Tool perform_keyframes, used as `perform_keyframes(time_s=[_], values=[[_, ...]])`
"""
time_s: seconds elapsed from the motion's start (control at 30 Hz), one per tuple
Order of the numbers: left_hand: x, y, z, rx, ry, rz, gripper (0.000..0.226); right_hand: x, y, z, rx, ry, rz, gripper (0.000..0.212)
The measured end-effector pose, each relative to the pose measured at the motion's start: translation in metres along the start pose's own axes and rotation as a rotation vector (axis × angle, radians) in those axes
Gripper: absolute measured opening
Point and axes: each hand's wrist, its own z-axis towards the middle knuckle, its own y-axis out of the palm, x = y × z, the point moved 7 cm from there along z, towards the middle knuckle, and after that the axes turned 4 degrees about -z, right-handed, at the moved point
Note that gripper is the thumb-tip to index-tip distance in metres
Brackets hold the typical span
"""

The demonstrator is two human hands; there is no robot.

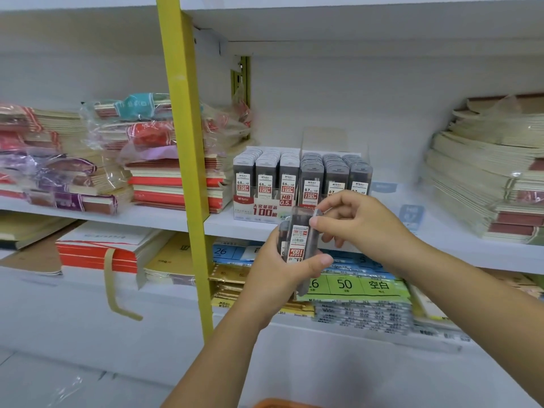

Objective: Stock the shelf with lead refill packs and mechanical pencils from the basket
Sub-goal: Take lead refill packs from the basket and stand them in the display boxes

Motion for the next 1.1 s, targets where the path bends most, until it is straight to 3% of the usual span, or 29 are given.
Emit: perform_keyframes(time_s=[0.1,0.23,0.4,0.53,0.6,0.7,0.8,0.9,1.1], values=[[-0.007,0.001,-0.002,-0.031,-0.056,-0.046,0.06,0.002,-0.004,-0.001,-0.01,0.011,0.099,0.019],[-0.015,0.001,-0.003,-0.05,-0.122,-0.141,0.041,0.004,-0.018,0.004,-0.017,0.043,0.279,0.023],[-0.018,-0.001,-0.002,-0.033,-0.123,-0.128,0.032,0.007,-0.021,0.002,-0.063,0.037,0.325,0.023],[-0.018,0.0,-0.001,-0.025,-0.097,-0.09,0.03,0.003,-0.021,-0.002,-0.024,-0.002,0.201,0.02],[-0.017,0.0,-0.001,-0.016,-0.113,-0.07,0.04,-0.003,-0.027,-0.001,0.019,-0.039,0.127,0.022],[-0.017,-0.002,0.001,0.0,-0.152,-0.056,0.054,-0.024,-0.063,0.001,0.209,-0.161,0.001,0.024],[-0.018,-0.007,0.004,0.039,-0.17,-0.124,0.036,-0.053,-0.108,0.002,0.37,-0.338,-0.106,0.033],[-0.02,-0.009,0.007,0.05,-0.195,-0.149,0.014,-0.062,-0.121,0.009,0.391,-0.405,-0.266,0.031],[-0.017,-0.005,0.007,0.01,-0.151,-0.145,0.017,-0.042,-0.106,0.029,0.352,-0.327,-0.478,0.026]])
